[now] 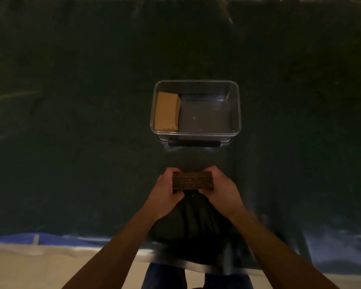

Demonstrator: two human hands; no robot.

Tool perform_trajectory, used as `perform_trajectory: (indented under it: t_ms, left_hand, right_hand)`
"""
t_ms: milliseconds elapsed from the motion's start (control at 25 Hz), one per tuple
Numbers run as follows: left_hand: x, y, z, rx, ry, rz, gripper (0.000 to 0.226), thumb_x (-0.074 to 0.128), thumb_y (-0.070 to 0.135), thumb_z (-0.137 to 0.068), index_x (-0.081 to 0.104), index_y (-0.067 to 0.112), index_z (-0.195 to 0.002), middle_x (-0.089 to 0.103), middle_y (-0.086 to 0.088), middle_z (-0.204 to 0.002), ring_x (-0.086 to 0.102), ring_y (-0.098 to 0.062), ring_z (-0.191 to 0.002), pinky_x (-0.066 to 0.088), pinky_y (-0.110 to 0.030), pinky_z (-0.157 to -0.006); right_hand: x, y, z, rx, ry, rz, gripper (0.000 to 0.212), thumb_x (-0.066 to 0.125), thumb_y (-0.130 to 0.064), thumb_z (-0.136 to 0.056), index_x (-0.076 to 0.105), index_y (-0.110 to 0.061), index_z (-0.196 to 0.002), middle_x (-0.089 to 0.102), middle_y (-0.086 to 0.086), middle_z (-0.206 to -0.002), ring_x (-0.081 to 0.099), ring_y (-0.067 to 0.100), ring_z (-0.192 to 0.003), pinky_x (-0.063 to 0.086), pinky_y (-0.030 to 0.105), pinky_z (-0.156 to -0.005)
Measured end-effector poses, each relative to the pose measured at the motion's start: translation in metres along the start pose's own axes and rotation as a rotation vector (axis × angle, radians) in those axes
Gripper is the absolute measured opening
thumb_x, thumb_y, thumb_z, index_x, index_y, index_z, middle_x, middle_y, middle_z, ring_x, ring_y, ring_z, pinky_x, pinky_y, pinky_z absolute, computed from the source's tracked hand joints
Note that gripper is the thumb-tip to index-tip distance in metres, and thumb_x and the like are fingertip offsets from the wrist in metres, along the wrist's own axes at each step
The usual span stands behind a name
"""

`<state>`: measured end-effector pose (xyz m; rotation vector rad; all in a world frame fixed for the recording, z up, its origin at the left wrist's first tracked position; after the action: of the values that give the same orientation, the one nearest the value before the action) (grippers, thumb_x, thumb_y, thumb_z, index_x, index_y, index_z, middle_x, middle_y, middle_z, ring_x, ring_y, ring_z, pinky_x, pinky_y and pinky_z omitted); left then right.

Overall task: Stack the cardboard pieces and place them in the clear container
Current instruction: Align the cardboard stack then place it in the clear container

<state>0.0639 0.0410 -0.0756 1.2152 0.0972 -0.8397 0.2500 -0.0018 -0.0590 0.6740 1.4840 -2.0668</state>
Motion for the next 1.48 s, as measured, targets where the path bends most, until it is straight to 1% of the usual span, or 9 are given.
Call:
perform_trajectory:
  t_ms: [160, 400, 560, 720, 920, 1080, 1160, 1320, 1480]
  left_hand:
    - [0.003, -0.003, -0.001, 0.001, 0.037, -0.009, 0.063, 0.067, 0.014, -0.071, 0.037, 0.056, -0.108, 0.054, -0.001, -0.115, 0.054, -0.005, -0.099, 0.045, -0.018, -0.080]
    - [0.000, 0.008, -0.003, -0.030, -0.002, -0.031, 0.054, 0.070, 0.007, -0.078, 0.042, 0.032, -0.117, 0.056, -0.008, -0.115, 0.058, -0.019, -0.102, 0.052, -0.033, -0.087]
    - [-0.024, 0.035, -0.012, 0.061, -0.140, -0.138, 0.050, 0.075, 0.016, -0.077, 0.042, 0.030, -0.112, 0.061, 0.003, -0.104, 0.060, -0.014, -0.095, 0.045, -0.018, -0.074]
    - [-0.059, 0.073, -0.018, 0.090, -0.284, -0.225, 0.038, 0.075, 0.021, -0.076, 0.051, 0.024, -0.106, 0.063, 0.005, -0.093, 0.062, -0.011, -0.084, 0.051, -0.028, -0.072]
    - [-0.107, 0.111, -0.011, 0.055, -0.330, -0.088, 0.049, 0.074, 0.023, -0.069, 0.056, 0.020, -0.115, 0.063, -0.001, -0.109, 0.062, -0.017, -0.100, 0.055, -0.040, -0.087]
    - [-0.112, 0.110, 0.010, -0.117, -0.303, 0.831, 0.059, 0.077, 0.013, -0.073, 0.056, 0.014, -0.128, 0.062, -0.012, -0.128, 0.059, -0.028, -0.118, 0.048, -0.049, -0.103]
    - [-0.098, 0.108, 0.019, -0.198, -0.229, 1.048, 0.053, 0.076, 0.014, -0.077, 0.058, 0.013, -0.127, 0.066, -0.014, -0.128, 0.062, -0.031, -0.118, 0.050, -0.047, -0.100]
    - [-0.089, 0.113, 0.011, -0.227, -0.052, 0.905, 0.031, 0.070, 0.024, -0.087, 0.062, 0.018, -0.116, 0.070, -0.007, -0.116, 0.068, -0.022, -0.105, 0.055, -0.035, -0.086]
    - [-0.097, 0.125, -0.007, -0.213, 0.025, 0.711, 0.036, 0.068, 0.032, -0.082, 0.061, 0.017, -0.114, 0.067, -0.008, -0.114, 0.064, -0.022, -0.104, 0.052, -0.044, -0.096]
  right_hand:
    - [0.000, 0.001, -0.002, 0.011, 0.029, -0.014, 0.035, 0.076, -0.019, -0.077, 0.054, -0.027, -0.103, 0.065, -0.008, -0.096, 0.064, 0.013, -0.085, 0.047, 0.023, -0.068]
    - [-0.003, -0.006, -0.004, 0.063, -0.004, 0.040, 0.035, 0.075, -0.021, -0.078, 0.054, -0.026, -0.107, 0.067, -0.005, -0.101, 0.067, 0.018, -0.092, 0.055, 0.038, -0.078]
    - [-0.019, -0.022, -0.001, 0.000, -0.097, 0.158, 0.068, 0.078, -0.034, -0.072, 0.044, -0.037, -0.130, 0.068, -0.004, -0.119, 0.066, 0.019, -0.105, 0.055, 0.036, -0.084]
    - [-0.026, -0.049, 0.005, -0.016, -0.127, 0.211, 0.063, 0.075, -0.055, -0.069, 0.048, -0.035, -0.122, 0.069, -0.006, -0.110, 0.067, 0.017, -0.097, 0.050, 0.030, -0.073]
    - [-0.045, -0.082, 0.013, 0.078, -0.042, -0.226, 0.042, 0.079, -0.052, -0.061, 0.055, -0.039, -0.094, 0.068, -0.017, -0.084, 0.064, -0.003, -0.076, 0.044, 0.010, -0.061]
    - [-0.039, -0.106, 0.013, 0.198, -0.002, -0.751, 0.033, 0.086, -0.036, -0.063, 0.065, -0.038, -0.089, 0.070, -0.014, -0.077, 0.064, 0.001, -0.063, 0.048, 0.018, -0.051]
    - [-0.030, -0.119, 0.011, 0.282, 0.017, -0.908, 0.037, 0.086, -0.039, -0.062, 0.068, -0.037, -0.094, 0.071, -0.008, -0.079, 0.060, 0.004, -0.057, 0.043, 0.018, -0.044]
    - [-0.026, -0.133, 0.005, 0.399, 0.057, -1.013, 0.059, 0.086, -0.045, -0.061, 0.064, -0.024, -0.111, 0.069, 0.004, -0.089, 0.055, 0.010, -0.059, 0.041, 0.022, -0.044]
    - [-0.039, -0.139, -0.002, 0.396, 0.041, -0.980, 0.056, 0.083, -0.046, -0.065, 0.063, -0.022, -0.111, 0.067, 0.004, -0.087, 0.053, 0.011, -0.059, 0.040, 0.022, -0.044]
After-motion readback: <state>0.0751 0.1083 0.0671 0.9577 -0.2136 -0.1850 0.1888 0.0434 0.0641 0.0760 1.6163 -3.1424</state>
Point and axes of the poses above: each hand's wrist, its own z-axis away from the middle knuckle, its own x-axis out of the palm, y = z × x, the point moved 5 cm from there along -z, towards the middle knuckle
